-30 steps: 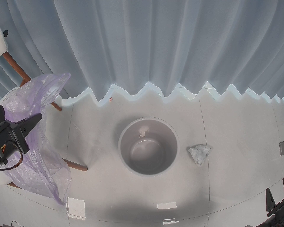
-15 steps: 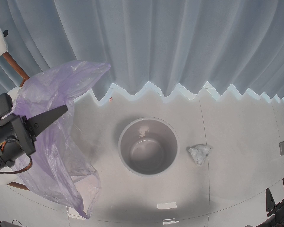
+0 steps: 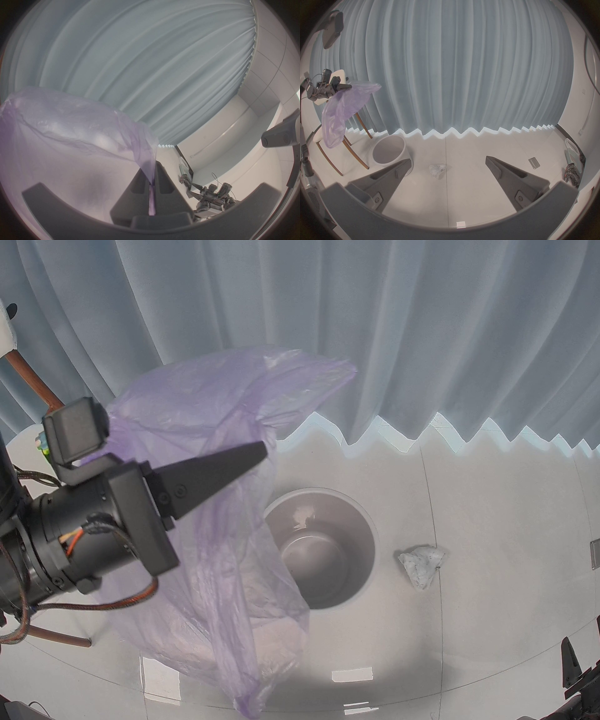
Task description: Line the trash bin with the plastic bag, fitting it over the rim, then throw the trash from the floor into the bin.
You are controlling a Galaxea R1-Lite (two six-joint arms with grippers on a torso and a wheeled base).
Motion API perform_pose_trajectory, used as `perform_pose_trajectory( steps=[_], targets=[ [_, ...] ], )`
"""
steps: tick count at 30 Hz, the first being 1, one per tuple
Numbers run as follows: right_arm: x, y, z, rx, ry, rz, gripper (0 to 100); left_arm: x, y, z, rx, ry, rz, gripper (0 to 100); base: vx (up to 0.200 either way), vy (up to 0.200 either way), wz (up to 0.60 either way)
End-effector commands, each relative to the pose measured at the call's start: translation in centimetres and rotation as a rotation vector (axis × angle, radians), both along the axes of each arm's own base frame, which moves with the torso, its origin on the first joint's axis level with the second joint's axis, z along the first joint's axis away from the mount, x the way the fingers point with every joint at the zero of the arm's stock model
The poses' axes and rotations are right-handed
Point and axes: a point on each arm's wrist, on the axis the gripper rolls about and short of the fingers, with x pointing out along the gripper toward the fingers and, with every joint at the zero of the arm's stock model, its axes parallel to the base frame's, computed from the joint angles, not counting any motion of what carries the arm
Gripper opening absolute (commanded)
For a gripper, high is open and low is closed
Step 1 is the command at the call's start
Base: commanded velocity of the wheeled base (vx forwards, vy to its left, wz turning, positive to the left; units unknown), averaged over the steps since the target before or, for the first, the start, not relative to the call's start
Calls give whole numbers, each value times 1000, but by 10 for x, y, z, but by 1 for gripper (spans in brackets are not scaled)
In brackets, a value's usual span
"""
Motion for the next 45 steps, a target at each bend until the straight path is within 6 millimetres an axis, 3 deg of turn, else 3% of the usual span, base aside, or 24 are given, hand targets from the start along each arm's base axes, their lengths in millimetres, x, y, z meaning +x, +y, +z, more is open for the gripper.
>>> perform_pose_trajectory(
  steps=[1,13,21,29,35,45],
  targets=[
    [0,0,-5,0,1,0,100,1,-21,-8,28,30,-65,0,0,0,0],
    [0,0,-5,0,1,0,100,6,-22,-4,19,24,-29,0,0,0,0],
    [0,0,-5,0,1,0,100,12,-16,-23,59,77,102,0,0,0,0],
    [0,0,-5,0,1,0,100,18,-8,-29,73,88,143,0,0,0,0],
    [0,0,-5,0,1,0,100,-5,-21,-29,75,75,32,0,0,0,0],
    [0,0,-5,0,1,0,100,-12,-30,-41,104,87,-25,0,0,0,0]
  ],
)
